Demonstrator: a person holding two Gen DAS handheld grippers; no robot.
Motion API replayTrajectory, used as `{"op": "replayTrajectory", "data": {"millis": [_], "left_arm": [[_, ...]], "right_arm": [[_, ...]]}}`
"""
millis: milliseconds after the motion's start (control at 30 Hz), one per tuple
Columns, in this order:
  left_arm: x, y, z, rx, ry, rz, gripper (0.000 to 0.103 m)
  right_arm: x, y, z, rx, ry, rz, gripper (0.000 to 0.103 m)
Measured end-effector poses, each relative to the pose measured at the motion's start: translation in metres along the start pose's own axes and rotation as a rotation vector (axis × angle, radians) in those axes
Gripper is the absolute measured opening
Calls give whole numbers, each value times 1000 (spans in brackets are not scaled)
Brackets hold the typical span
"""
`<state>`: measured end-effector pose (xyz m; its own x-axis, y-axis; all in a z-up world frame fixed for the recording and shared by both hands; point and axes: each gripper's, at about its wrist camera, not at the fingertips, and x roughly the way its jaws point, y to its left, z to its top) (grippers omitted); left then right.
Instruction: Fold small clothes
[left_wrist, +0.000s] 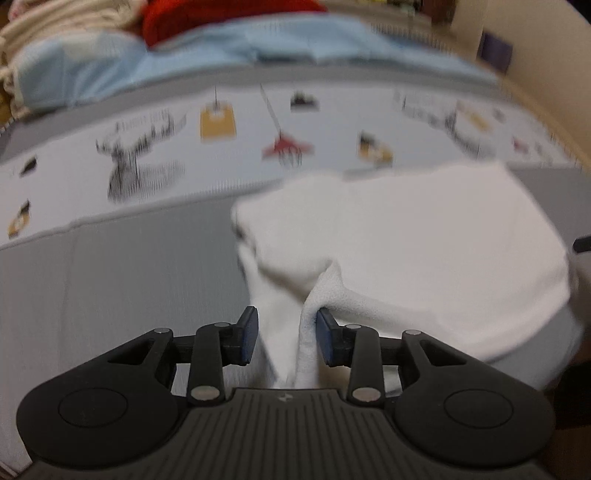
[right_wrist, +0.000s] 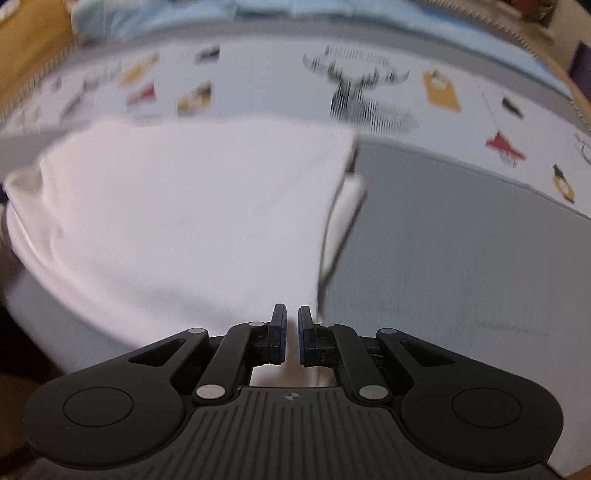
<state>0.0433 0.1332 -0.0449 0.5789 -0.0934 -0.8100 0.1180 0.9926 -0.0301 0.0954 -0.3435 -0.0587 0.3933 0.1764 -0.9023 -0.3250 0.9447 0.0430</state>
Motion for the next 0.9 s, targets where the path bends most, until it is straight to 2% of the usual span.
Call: {"op": "replayTrajectory", "data": {"millis": [133,233,300,367,433,500,533,567,600,700,767,900], "left_arm": [[-13,-1,14,-24,-122,12,38],[-17,14,22,-134,-148,-29,38],[-15,23,21,-188,-99,-87,38],[-3,28,17,-212,-10,-117,38],[14,30,9,-232,129,-161,38],[31,26,1,-222,242,-171,37],[36,21,-2,-188,280,-170,25],[41,16,-6,-139,319,-162,12],[46,9,-10,-79,357,-119,6],[55,3,-18,17,396,11,3],[53,6,-15,14,368,51,4],[17,11,7,-38,139,-41,6]], "right_arm": [[3,-1,14,9,-56,-5,6],[9,2,17,-9,-36,-1,8],[12,10,14,-35,-6,-3,12],[18,15,10,-64,25,-6,14],[23,18,7,-86,60,-10,15],[27,20,4,-98,98,-16,15],[30,20,3,-101,113,-20,15],[32,19,1,-102,131,-25,15],[35,19,0,-100,150,-31,15],[43,19,-4,-108,204,-51,15],[42,22,-3,-120,197,-54,15],[25,18,5,-74,101,-22,15]]}}
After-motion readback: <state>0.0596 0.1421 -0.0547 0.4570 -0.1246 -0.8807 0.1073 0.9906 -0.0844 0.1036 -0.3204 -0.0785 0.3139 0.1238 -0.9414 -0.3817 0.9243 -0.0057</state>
